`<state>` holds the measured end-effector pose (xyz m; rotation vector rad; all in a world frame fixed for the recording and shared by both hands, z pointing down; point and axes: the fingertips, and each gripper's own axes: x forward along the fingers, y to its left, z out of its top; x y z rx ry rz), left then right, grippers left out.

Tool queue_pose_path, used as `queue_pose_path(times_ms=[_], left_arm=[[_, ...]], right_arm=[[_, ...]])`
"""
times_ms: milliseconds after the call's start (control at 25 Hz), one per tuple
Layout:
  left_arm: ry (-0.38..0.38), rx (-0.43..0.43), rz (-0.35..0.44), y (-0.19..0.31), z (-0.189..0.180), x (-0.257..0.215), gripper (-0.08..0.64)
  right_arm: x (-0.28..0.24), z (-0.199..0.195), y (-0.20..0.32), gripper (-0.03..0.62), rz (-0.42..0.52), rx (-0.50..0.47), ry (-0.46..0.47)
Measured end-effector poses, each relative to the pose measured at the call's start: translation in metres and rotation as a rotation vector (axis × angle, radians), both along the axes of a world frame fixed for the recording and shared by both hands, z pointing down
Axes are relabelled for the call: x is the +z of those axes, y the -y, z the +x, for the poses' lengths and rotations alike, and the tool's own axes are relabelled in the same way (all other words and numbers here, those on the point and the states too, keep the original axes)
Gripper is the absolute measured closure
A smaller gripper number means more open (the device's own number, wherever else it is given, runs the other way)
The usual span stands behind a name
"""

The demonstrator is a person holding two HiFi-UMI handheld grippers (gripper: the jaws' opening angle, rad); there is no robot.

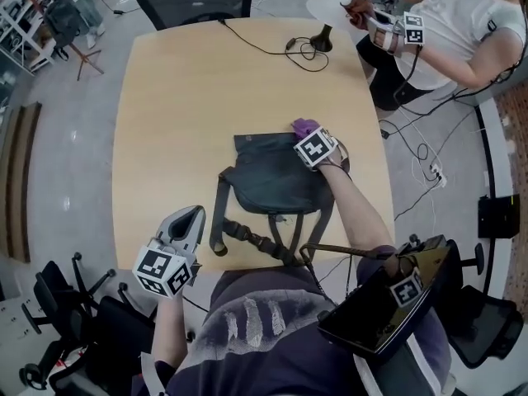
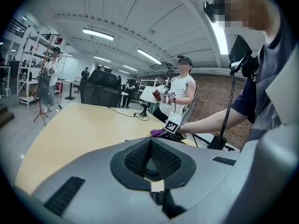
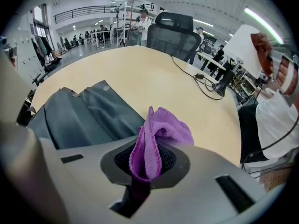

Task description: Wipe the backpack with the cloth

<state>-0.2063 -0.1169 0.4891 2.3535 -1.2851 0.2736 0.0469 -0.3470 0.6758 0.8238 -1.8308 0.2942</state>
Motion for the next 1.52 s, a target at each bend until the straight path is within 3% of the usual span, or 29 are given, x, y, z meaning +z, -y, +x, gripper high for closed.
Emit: queue_pose_path(times_ms=[520,880,1080,1240,1400,1520], left_arm=[[-0.012,-0.051,-0.019,-0.014,-0.043,0.011,0.554],[-0.02,-0.065,-0.037,-0.023,-0.06,0.02,0.554],[-0.026,-0.069,-0.044,-0.022,-0.066,0.024,0.554],[-0.033,-0.077,-0.043,-0.02,-0.07,0.025,0.554],[-0.034,-0.083,-0.047,-0.019,-0.075,0.027,0.554],[-0.037,-0.085,-0.048,-0.018,-0.075,0.027,0.554]], right_arm=[[0.014,-0.1,-0.016,0.56,-0.116,-0.029,0.15],[0.015,-0.135,-0.018,0.56,-0.179,-0.027,0.218],[0.01,-0.163,-0.018,0.56,-0.251,-0.005,0.338],[0.015,-0.173,-0.018,0.56,-0.258,-0.018,0.29],[0.01,-0.194,-0.021,0.56,-0.312,-0.001,0.391],[0.011,-0.205,-0.024,0.56,-0.328,-0.023,0.378]])
